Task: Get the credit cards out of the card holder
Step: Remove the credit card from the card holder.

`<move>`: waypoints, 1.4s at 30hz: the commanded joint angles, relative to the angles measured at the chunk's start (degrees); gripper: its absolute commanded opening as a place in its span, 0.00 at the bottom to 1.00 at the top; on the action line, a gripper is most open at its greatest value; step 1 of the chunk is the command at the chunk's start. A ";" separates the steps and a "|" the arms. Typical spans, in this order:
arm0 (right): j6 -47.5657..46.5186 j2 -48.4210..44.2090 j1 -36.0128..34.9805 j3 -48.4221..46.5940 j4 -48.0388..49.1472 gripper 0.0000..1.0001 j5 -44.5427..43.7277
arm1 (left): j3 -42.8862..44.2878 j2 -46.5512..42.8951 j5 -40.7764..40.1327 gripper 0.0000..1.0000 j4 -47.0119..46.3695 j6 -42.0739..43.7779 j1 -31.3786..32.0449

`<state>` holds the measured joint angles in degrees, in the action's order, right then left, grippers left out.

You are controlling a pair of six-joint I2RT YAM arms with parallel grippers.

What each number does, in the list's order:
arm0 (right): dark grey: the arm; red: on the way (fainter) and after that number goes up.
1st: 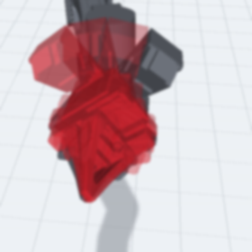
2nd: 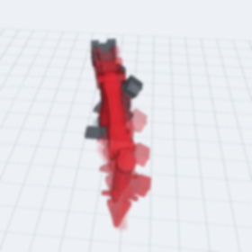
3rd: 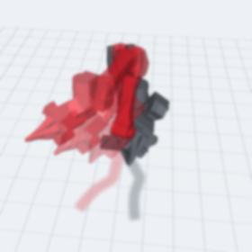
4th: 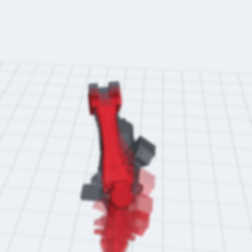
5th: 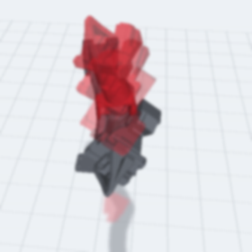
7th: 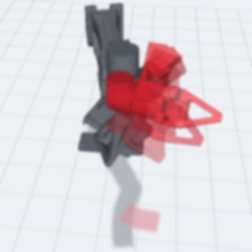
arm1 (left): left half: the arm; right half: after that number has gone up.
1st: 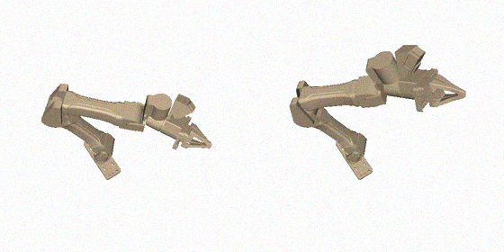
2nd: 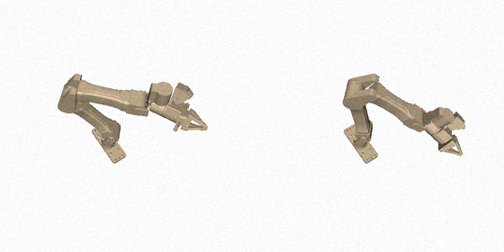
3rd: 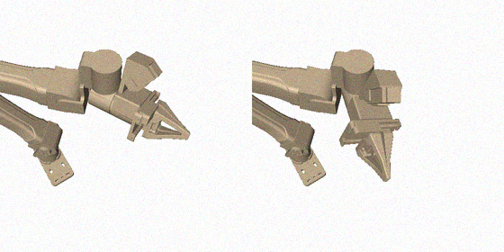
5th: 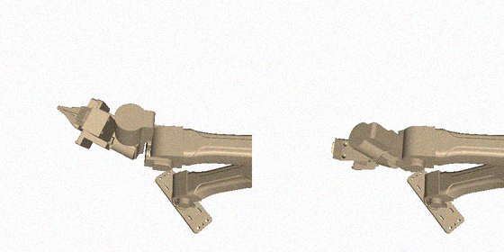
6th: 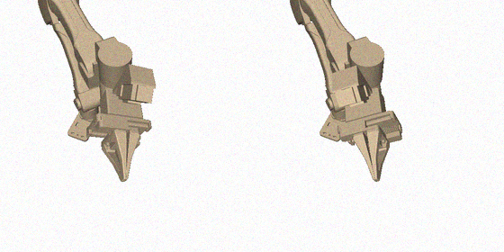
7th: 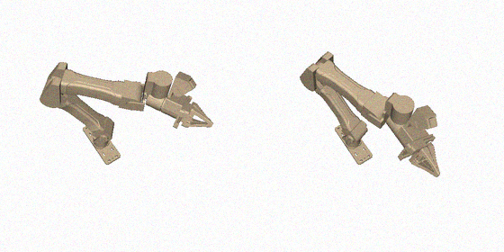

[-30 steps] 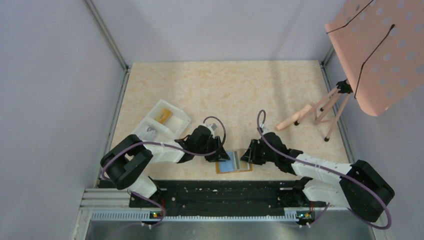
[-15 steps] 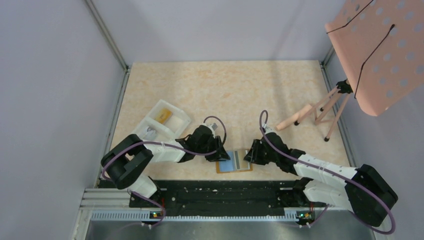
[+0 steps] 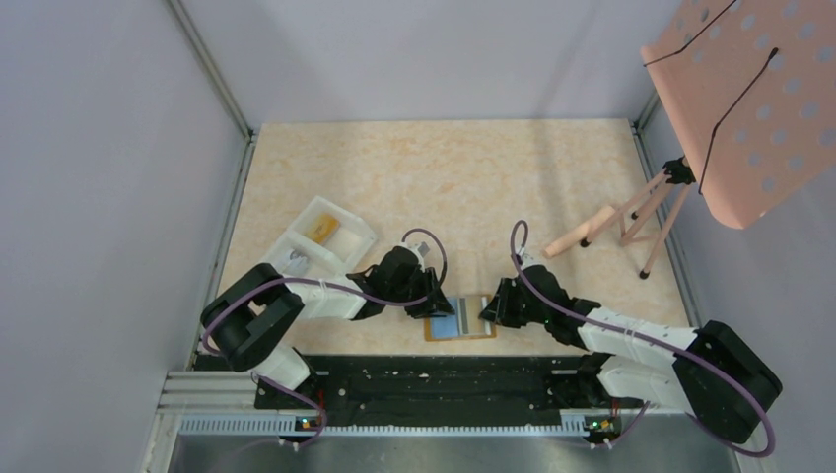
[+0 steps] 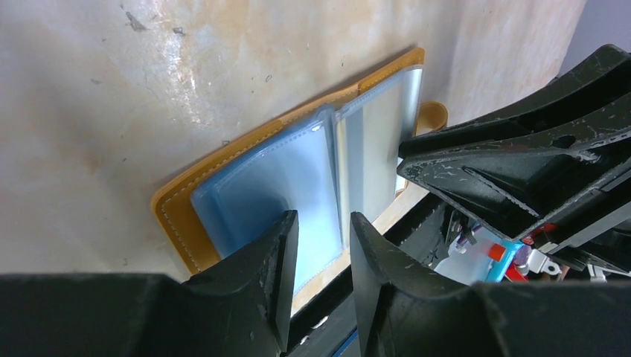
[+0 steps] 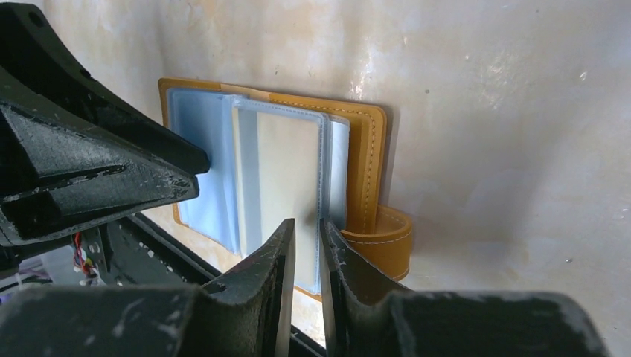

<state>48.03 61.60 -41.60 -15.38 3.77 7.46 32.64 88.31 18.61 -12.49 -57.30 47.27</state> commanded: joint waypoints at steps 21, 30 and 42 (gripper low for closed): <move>6.16 -4.90 -0.49 3.03 12.35 0.21 7.48 | 0.05 0.68 0.40 0.37 -1.27 -0.85 0.81; 6.24 -4.04 -0.51 1.80 12.69 0.22 8.08 | 0.21 -3.35 -0.67 0.38 2.09 -0.63 0.81; 5.64 -1.55 -0.50 0.00 13.18 0.22 9.14 | 2.24 -7.61 -4.02 0.46 9.59 1.36 0.70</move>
<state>54.15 59.70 -41.63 -12.84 14.59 16.05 32.71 82.78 16.58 -5.85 -57.78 47.79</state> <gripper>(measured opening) 0.218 0.451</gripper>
